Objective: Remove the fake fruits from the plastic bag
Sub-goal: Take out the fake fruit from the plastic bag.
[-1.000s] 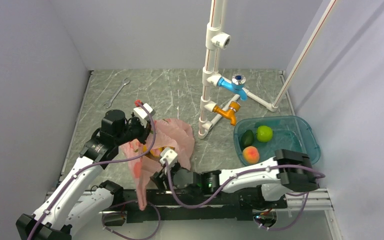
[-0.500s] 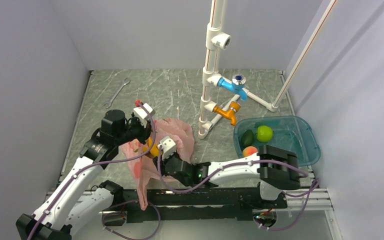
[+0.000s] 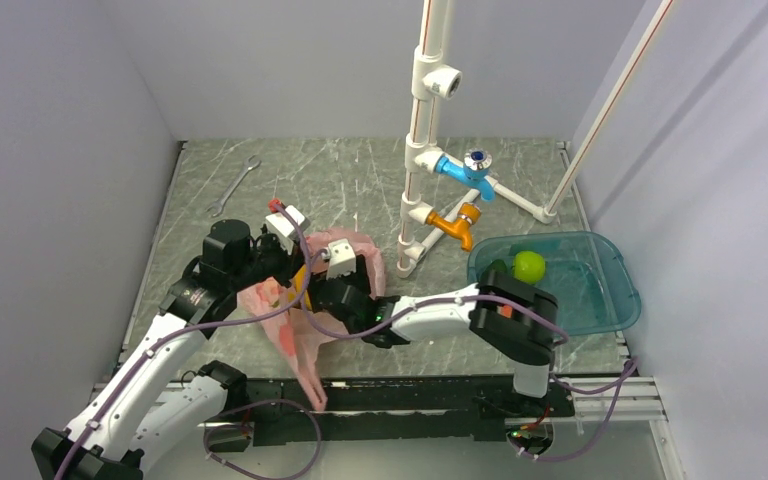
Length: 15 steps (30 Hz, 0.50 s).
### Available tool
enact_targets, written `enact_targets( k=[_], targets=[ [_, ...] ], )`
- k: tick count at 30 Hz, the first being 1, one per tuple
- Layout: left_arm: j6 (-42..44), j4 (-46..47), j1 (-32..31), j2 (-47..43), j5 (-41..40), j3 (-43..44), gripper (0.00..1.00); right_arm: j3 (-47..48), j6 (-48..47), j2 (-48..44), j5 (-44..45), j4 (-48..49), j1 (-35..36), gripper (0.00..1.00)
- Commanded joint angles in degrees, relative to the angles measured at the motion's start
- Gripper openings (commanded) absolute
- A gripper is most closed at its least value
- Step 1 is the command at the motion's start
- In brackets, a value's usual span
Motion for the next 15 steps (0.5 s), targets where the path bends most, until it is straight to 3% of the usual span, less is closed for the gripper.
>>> enact_targets(
  k=[1,9,15],
  targets=[
    [-0.3,1.5,-0.2,-0.1,0.2,1.1,0.00,4.9,-1.3,3.8,2.8,0.4,-0.8,0.84],
    [-0.3,1.5,-0.2,0.6,0.9,1.2,0.00,7.7,-1.5,10.3,3.3,0.8,-3.4,0.88],
    [-0.2,1.3,-0.3,0.9,0.9,1.2,0.00,9.9,-2.5,14.3,2.0,0.2,-5.2,0.81]
  ],
)
